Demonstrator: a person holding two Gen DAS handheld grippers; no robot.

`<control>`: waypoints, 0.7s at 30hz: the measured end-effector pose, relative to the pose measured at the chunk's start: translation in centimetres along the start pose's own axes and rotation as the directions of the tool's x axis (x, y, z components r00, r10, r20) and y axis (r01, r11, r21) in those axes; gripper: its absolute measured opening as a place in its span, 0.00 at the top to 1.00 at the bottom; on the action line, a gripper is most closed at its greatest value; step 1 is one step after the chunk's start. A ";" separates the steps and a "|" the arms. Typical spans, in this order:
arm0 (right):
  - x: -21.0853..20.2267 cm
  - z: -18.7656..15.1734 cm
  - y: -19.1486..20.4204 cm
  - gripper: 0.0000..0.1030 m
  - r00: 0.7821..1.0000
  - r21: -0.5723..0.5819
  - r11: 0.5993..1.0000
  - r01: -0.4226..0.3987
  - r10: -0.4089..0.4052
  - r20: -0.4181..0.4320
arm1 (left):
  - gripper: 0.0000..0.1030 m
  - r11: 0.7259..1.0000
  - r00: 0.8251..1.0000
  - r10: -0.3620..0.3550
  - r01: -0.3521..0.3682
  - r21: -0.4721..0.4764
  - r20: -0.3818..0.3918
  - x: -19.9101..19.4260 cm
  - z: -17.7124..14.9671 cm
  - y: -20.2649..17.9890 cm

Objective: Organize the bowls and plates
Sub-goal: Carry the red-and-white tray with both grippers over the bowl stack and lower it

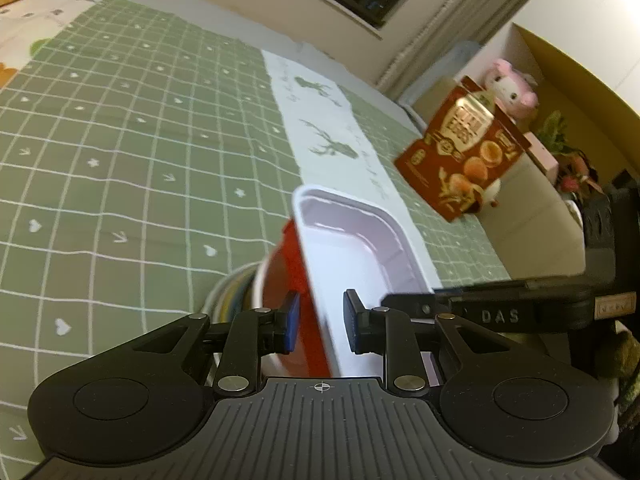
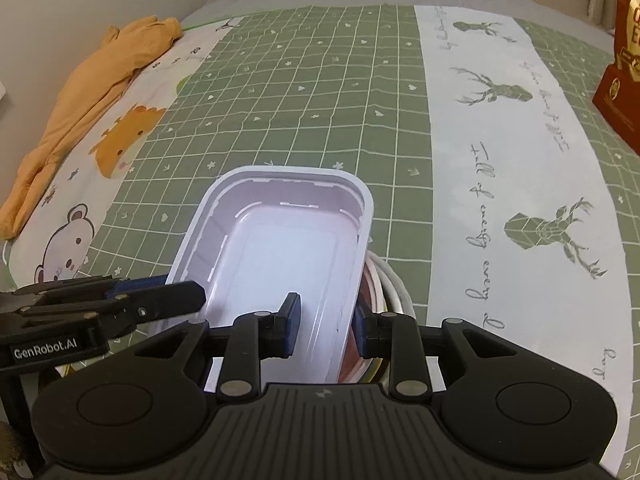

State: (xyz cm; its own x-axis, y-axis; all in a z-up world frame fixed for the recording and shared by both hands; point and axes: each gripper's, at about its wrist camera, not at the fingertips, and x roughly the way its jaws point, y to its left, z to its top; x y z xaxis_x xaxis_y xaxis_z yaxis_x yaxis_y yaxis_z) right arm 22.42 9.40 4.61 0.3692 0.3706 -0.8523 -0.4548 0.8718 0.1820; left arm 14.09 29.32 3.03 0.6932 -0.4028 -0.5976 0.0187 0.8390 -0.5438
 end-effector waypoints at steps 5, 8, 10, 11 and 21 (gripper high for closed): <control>0.4 -0.3 0.2 0.74 1.000 -0.008 1.000 0.002 -0.002 -0.014 | 0.75 0.999 1.000 0.009 -0.008 -0.032 0.026 -0.8 0.3 0.9; 0.5 -0.3 0.1 0.74 1.000 -0.005 1.000 0.004 -0.004 -0.016 | 0.75 1.000 1.000 0.002 -0.001 -0.027 0.029 -1.1 0.3 0.8; 0.4 -0.3 0.0 0.74 1.000 -0.002 1.000 0.001 -0.001 -0.012 | 0.75 1.000 1.000 -0.012 0.013 -0.015 0.020 -1.0 0.2 0.6; 0.4 -0.3 -0.1 0.74 1.000 -0.001 1.000 0.000 0.000 -0.010 | 0.75 1.000 1.000 -0.022 0.022 -0.006 0.011 -1.0 0.1 0.4; 0.3 -0.9 0.3 0.74 1.000 -0.025 1.000 0.003 -0.003 -0.015 | 0.76 0.999 1.000 -0.019 0.020 0.035 -0.006 -0.4 -0.4 -0.9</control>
State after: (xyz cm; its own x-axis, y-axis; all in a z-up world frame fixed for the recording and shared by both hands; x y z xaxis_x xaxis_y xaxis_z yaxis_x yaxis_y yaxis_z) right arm 21.70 9.54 3.95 0.3586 0.3629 -0.8601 -0.4741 0.8645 0.1671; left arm 13.51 28.65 3.54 0.6886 -0.4212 -0.5903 0.0573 0.8431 -0.5346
